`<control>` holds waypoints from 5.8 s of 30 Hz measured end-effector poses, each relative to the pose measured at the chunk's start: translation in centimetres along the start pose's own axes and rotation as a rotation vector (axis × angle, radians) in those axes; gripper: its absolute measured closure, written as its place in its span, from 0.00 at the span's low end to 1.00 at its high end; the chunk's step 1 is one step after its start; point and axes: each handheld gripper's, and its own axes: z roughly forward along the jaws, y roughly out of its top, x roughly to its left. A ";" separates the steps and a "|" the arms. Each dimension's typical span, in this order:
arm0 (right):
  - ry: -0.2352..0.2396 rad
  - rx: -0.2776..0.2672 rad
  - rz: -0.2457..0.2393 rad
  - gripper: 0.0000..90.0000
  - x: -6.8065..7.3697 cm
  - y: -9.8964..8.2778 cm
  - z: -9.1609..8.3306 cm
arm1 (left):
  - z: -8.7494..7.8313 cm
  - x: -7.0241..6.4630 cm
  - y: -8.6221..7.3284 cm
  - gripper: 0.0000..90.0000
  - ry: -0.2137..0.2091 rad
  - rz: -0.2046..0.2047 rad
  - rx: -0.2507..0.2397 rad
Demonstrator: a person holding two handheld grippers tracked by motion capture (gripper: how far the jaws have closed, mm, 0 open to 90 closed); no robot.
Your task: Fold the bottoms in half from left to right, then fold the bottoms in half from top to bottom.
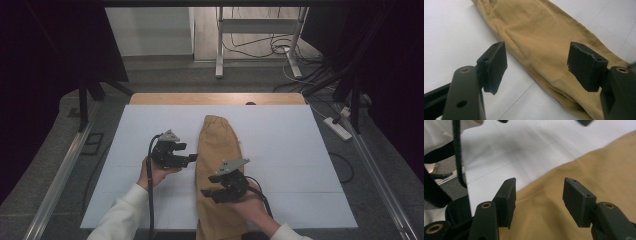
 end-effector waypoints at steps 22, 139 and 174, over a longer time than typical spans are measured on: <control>-0.107 -0.004 0.080 0.45 -5.4 -1.2 -1.8 | 0.2 0.1 0.0 0.35 0.000 -0.001 0.006; -0.294 0.057 0.242 0.40 -20.5 2.3 4.3 | 11.8 7.1 5.0 0.32 0.027 -0.129 0.155; -0.252 -0.044 0.102 0.88 -18.9 4.4 1.5 | 8.4 5.5 6.5 0.90 -0.005 -0.040 0.057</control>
